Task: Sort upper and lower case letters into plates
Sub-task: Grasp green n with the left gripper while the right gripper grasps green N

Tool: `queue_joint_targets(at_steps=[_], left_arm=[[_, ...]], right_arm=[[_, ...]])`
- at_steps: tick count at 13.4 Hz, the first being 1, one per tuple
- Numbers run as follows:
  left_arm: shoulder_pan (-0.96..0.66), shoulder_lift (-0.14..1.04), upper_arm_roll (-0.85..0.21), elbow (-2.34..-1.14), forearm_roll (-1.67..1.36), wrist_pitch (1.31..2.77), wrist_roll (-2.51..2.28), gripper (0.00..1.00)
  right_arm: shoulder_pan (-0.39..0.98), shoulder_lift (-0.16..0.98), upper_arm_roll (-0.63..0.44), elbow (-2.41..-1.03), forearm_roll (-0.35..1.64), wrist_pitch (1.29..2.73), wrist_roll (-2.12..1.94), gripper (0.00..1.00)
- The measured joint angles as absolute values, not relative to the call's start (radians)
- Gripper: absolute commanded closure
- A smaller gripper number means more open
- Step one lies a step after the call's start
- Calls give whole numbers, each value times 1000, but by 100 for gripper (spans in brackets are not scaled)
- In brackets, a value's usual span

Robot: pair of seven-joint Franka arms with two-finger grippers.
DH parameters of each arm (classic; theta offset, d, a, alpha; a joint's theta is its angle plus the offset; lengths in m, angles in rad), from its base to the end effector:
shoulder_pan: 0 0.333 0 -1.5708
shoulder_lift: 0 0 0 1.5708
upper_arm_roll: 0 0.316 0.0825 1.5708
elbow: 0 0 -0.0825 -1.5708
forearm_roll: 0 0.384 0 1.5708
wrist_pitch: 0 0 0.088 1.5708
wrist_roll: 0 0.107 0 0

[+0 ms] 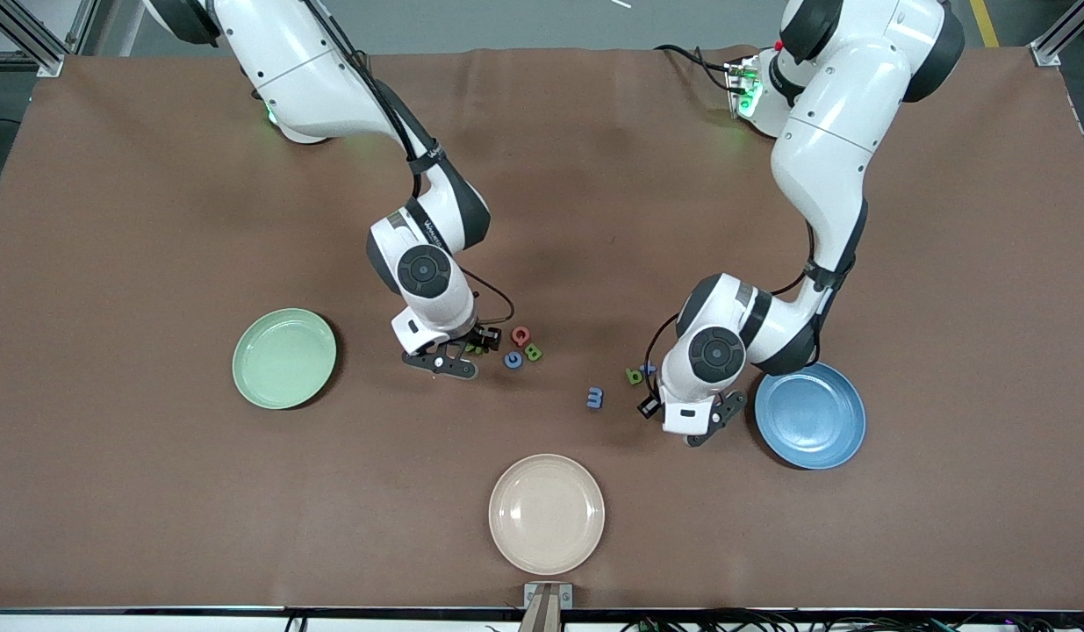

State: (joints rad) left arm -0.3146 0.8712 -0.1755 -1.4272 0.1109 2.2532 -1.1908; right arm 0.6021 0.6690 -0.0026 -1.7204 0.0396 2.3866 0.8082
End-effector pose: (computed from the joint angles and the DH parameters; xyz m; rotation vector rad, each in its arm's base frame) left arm 0.6483 -0.3160 0.1753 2.9463 1.0565 -0.0910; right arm 0.5537 0.3790 0.1985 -3.1019 0.3693 0.0291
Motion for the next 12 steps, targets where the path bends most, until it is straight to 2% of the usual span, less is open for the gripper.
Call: queue_joint_targets(at_steps=[2, 3, 6, 7, 10, 12], left_arm=[[-315, 871, -176, -1425, 111, 2263, -1191, 90], [-316, 871, -176, -1423, 127, 2266, -1189, 99], [-311, 867, -173, -1408, 234, 2268, -1188, 100], [-307, 861, -169, -1400, 247, 2267, -1182, 100], [-265, 807, -150, -1388, 259, 2219, -1063, 100], [-197, 759, -149, -1390, 260, 2164, -911, 100]], right_arm=[[607, 675, -3, -1727, 39, 2401, 822, 34], [610, 679, -3, -1727, 39, 2407, 827, 34], [621, 688, -3, -1727, 38, 2413, 836, 36], [623, 690, -3, -1727, 37, 2413, 837, 40], [623, 693, -7, -1728, 33, 2413, 840, 66], [623, 694, -8, -1728, 32, 2413, 840, 89]])
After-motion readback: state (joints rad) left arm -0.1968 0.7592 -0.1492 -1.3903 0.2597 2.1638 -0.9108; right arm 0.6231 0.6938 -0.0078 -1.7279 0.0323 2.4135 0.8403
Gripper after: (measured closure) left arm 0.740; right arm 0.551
